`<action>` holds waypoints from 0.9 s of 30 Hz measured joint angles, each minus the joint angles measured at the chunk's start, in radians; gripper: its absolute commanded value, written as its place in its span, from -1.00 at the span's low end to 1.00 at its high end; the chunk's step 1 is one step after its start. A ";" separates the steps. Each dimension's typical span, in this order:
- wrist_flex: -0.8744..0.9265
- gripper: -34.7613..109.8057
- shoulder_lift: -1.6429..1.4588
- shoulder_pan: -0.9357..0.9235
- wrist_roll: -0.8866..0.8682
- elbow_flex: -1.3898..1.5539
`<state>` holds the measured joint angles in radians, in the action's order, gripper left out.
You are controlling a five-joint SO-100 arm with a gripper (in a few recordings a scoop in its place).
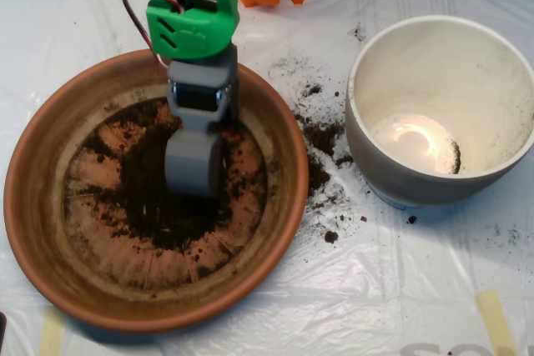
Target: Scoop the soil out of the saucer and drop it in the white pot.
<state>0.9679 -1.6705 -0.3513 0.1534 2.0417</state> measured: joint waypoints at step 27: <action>0.170 -0.25 0.433 0.014 0.094 -0.451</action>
<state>1.1382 -1.2379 -0.3375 0.2470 1.5907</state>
